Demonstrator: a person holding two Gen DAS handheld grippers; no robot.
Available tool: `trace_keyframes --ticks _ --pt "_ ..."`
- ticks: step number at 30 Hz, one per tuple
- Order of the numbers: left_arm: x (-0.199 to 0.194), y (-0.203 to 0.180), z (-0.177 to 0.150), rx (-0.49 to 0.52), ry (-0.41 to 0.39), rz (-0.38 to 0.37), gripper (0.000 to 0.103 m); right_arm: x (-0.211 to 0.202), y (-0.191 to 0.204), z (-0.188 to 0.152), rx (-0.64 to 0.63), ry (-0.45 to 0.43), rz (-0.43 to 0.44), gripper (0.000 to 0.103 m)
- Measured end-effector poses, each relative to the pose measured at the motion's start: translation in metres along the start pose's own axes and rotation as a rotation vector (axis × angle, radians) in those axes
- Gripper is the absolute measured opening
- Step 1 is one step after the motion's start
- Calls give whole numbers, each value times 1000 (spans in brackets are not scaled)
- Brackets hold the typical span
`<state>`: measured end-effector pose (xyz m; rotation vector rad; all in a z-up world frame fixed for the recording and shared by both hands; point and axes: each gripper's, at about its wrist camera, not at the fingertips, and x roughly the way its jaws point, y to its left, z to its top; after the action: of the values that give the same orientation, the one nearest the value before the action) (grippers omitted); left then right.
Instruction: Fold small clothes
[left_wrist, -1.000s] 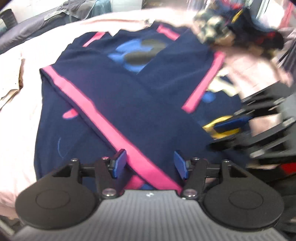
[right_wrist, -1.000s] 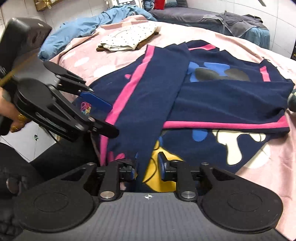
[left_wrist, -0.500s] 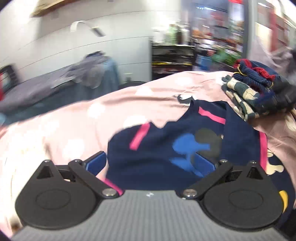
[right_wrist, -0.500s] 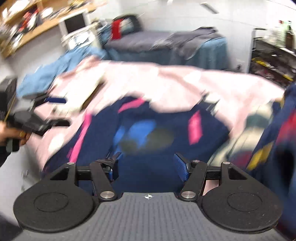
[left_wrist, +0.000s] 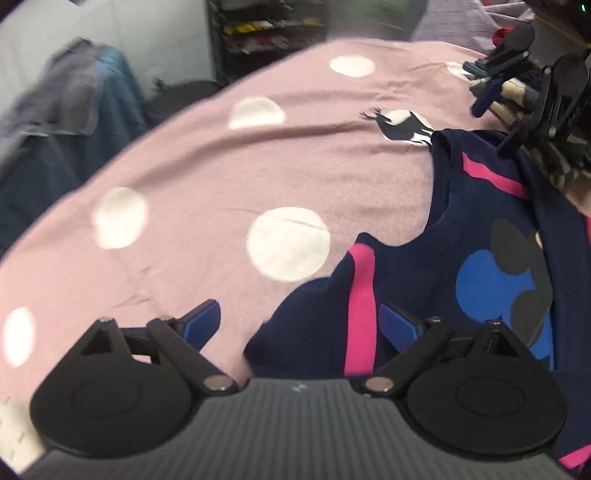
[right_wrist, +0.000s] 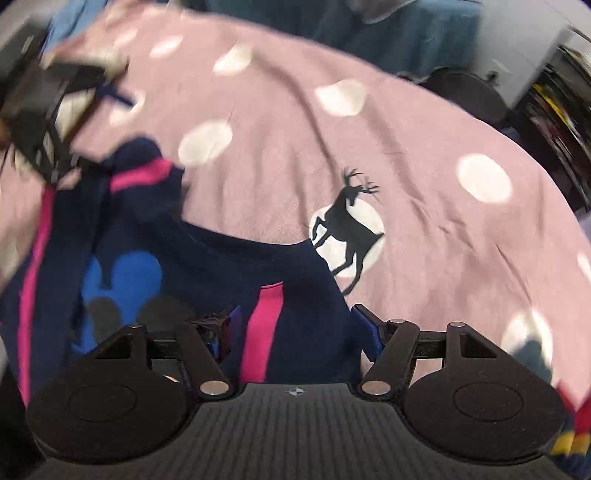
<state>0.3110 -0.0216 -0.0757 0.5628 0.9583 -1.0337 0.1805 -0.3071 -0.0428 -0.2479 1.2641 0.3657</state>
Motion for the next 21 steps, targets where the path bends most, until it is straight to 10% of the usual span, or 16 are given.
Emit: trace_keyframes --ticks 6,8,11,21 --pt "51 21 11 -61 189 -184 73 33 -23 10 -33 67 76 93" --pt "51 14 11 -23 170 -214 56 41 -24 6 -26 88 111 30" --pt "50 10 8 -15 169 -256 18 37 -18 0 -65 53 101 9" --pt "-40 -11 -10 -77 -60 -150 10 -74 36 -36 -74 -228 95 7"
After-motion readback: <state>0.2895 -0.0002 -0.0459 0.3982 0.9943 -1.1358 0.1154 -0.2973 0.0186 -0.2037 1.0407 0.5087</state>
